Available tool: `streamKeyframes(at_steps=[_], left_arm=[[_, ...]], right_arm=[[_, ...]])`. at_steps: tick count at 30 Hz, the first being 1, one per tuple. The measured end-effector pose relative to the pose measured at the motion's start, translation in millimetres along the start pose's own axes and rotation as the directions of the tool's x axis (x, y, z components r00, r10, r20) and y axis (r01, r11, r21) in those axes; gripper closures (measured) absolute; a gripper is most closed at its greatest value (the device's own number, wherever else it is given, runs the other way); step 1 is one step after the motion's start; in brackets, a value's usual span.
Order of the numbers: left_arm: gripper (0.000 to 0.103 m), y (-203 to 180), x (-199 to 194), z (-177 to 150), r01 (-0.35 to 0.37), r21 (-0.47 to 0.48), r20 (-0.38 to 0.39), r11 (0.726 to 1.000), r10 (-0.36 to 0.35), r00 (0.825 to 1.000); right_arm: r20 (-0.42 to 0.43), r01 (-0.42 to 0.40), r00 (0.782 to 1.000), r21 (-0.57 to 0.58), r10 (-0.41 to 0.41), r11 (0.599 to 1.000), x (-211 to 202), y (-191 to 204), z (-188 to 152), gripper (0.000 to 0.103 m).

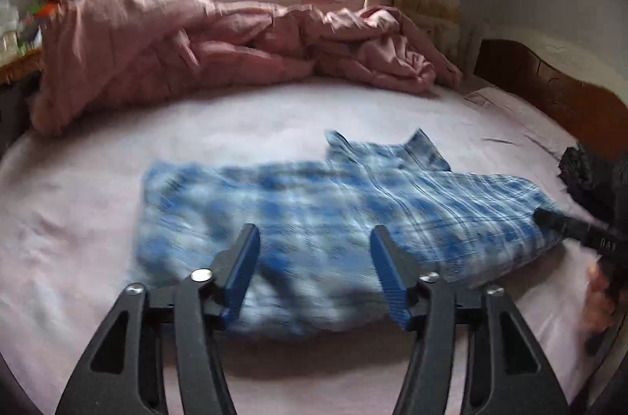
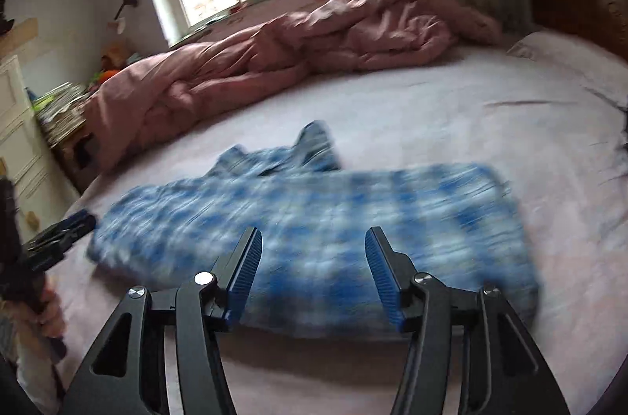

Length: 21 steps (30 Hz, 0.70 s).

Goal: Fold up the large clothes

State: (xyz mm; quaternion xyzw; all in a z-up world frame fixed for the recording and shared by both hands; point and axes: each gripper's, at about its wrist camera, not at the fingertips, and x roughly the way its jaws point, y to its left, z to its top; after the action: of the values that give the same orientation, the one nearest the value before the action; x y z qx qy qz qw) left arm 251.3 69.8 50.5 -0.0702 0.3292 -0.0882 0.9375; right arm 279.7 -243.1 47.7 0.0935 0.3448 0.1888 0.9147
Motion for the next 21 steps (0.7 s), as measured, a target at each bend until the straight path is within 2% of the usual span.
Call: streamKeyframes(at_steps=[1,2,3,6,9,11,15,17,20,21], left_arm=[[0.067,-1,10,-2,0.039,-0.04,-0.037,0.998,-0.041,0.998],[0.071,-5,18,-4,0.083,-0.072,-0.072,0.994,-0.088,0.993],[0.074,-7,28,-6,0.115,-0.092,-0.101,0.989,-0.124,0.987],[0.075,-16,40,-19,0.103,-0.056,-0.123,0.993,-0.109,0.986],[0.074,-12,57,-27,0.111,-0.092,-0.158,0.99,-0.124,0.98],[0.075,-9,57,-27,0.115,-0.11,-0.155,0.987,-0.131,0.979],[0.075,-23,55,-29,0.058,-0.038,-0.159,0.998,-0.064,0.985],[0.075,-21,55,-29,0.057,-0.035,-0.154,0.998,-0.062,0.986],[0.076,-16,56,-29,0.085,-0.063,-0.15,0.994,-0.093,0.984],[0.076,-14,56,-29,0.095,-0.072,-0.147,0.993,-0.104,0.984]], right_arm=[[-0.028,-0.041,0.999,-0.008,0.04,0.999,7,5,-3,0.051],[-0.06,-0.064,0.996,-0.007,0.063,0.998,17,10,-5,0.064],[-0.074,-0.065,0.995,-0.002,0.064,0.998,22,11,-6,0.067],[-0.123,0.003,0.992,-0.003,-0.003,1.0,37,13,-10,0.078],[-0.209,0.045,0.977,-0.02,-0.048,0.999,54,14,-21,0.079],[-0.215,0.047,0.975,-0.034,-0.053,0.998,58,15,-22,0.079],[-0.218,0.012,0.976,-0.014,-0.014,1.0,61,9,-24,0.079],[-0.213,0.013,0.977,-0.008,-0.015,1.0,59,6,-21,0.08],[-0.205,0.079,0.975,-0.039,-0.086,0.996,62,8,-16,0.098],[-0.211,0.08,0.974,-0.048,-0.089,0.996,64,6,-12,0.099]])
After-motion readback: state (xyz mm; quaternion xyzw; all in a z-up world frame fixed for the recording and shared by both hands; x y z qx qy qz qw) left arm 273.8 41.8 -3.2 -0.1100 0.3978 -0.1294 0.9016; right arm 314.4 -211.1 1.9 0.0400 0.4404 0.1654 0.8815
